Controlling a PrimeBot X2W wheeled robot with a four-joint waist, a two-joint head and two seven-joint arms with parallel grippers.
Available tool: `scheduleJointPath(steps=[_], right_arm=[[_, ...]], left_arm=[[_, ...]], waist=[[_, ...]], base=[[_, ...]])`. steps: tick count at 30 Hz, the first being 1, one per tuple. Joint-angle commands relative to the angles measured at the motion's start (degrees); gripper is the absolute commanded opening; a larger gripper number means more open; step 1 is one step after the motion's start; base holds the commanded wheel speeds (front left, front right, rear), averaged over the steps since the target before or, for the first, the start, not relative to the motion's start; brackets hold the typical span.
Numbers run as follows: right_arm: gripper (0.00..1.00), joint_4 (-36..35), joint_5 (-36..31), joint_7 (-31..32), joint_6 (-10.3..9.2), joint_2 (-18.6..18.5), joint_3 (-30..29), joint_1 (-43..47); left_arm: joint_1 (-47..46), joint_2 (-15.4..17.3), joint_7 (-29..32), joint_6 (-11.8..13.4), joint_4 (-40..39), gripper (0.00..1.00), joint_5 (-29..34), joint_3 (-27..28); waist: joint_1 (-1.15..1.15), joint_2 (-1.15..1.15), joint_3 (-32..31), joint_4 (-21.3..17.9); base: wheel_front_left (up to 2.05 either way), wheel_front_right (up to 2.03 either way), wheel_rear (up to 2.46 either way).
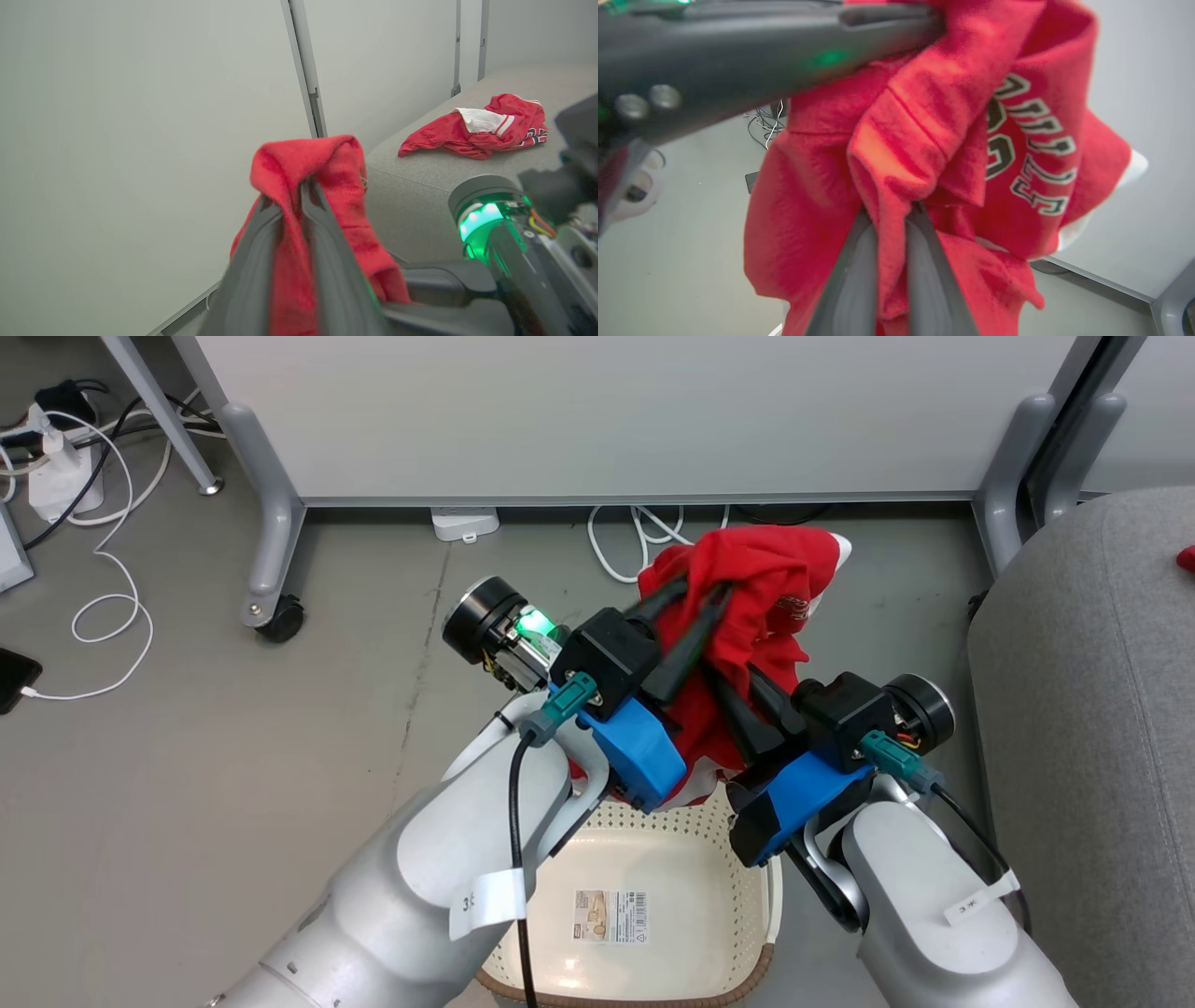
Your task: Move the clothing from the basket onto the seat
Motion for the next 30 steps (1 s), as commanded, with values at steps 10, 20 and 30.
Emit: scheduleJointPath(steps=[10, 20, 30], right_arm=[[0.00, -0.6, 0.5, 0.0, 0.01, 0.2, -0.3, 0.8], [0.00, -1.8, 0.4, 0.0, 0.01, -0.4, -2.1, 1.1], [0.00, -5.9, -0.4, 0.0, 0.01, -2.3, -8.0, 0.5]], left_arm=[[0.7, -0.1, -0.3, 0.6, -0.1, 1.00, 0.9, 0.7], [1.0, 0.1, -0.3, 0.6, -1.2, 1.00, 1.8, 1.4], [1.1, 1.1, -0.2, 0.7, -3.3, 1.00, 3.2, 2.3]], waist=[[0.00, 0.00, -0.3, 0.0], [0.00, 0.00, 0.6, -1.7], [0.00, 0.00, 4.3, -7.0]], base=[[0.00, 0.00, 0.00], [0.00, 0.00, 0.00], [0.00, 0.00, 0.00]])
